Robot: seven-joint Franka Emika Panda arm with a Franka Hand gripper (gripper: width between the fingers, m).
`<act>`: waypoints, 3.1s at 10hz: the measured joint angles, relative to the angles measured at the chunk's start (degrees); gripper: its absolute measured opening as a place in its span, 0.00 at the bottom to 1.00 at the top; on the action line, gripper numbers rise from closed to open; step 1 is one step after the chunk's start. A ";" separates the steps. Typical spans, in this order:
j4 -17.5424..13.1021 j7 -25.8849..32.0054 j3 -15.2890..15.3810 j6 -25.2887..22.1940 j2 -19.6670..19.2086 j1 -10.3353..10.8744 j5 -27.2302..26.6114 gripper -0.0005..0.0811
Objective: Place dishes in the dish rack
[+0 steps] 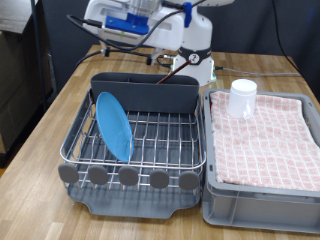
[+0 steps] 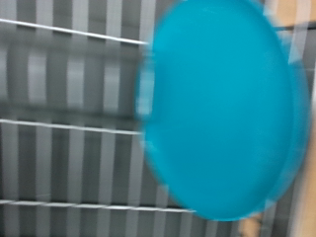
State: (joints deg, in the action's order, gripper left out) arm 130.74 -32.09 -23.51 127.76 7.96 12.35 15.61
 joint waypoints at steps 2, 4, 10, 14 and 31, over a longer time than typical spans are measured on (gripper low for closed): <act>-1.72 0.34 1.60 -4.78 0.01 2.57 -8.21 0.99; -2.08 -3.81 3.86 -6.10 0.00 4.37 -11.52 0.99; -3.61 -5.67 6.79 -13.25 0.62 5.74 -11.31 0.99; -3.21 -15.70 12.37 -14.34 2.45 8.16 -11.66 0.99; -4.52 -17.59 19.22 -20.27 -8.54 9.74 -13.35 0.99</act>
State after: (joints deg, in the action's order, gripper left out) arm 126.23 -49.68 -4.29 107.49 -0.58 22.09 2.26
